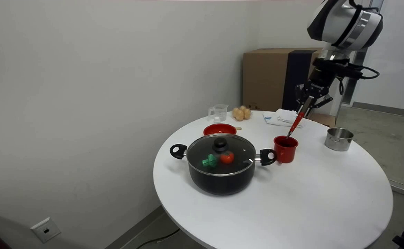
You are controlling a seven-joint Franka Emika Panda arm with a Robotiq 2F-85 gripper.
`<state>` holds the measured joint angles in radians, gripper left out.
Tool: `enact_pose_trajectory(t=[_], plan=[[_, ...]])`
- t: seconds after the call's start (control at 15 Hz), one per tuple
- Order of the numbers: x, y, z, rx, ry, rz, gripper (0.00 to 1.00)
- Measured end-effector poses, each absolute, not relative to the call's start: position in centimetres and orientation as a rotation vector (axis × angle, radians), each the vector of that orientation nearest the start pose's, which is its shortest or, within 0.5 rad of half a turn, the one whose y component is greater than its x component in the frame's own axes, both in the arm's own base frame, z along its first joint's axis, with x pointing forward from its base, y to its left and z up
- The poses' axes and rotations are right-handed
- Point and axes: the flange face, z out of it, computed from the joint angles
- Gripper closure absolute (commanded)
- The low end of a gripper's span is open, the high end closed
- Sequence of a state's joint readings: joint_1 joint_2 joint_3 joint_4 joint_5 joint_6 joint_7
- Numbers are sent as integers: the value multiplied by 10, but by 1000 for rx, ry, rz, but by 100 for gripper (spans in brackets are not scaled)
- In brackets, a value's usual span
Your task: Stir the objects in the red cup with the spoon
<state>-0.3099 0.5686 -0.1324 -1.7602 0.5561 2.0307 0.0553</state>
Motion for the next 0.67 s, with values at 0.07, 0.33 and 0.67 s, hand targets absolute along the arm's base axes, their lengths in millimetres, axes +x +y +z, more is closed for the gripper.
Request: enact_pose_trajectory(t=[0.07, 0.33, 0.67], plan=[[591, -231, 229, -2489, 1045, 278, 92], [604, -184, 222, -2534, 934, 325, 92], [610, -130, 208, -2568, 816, 403, 92]])
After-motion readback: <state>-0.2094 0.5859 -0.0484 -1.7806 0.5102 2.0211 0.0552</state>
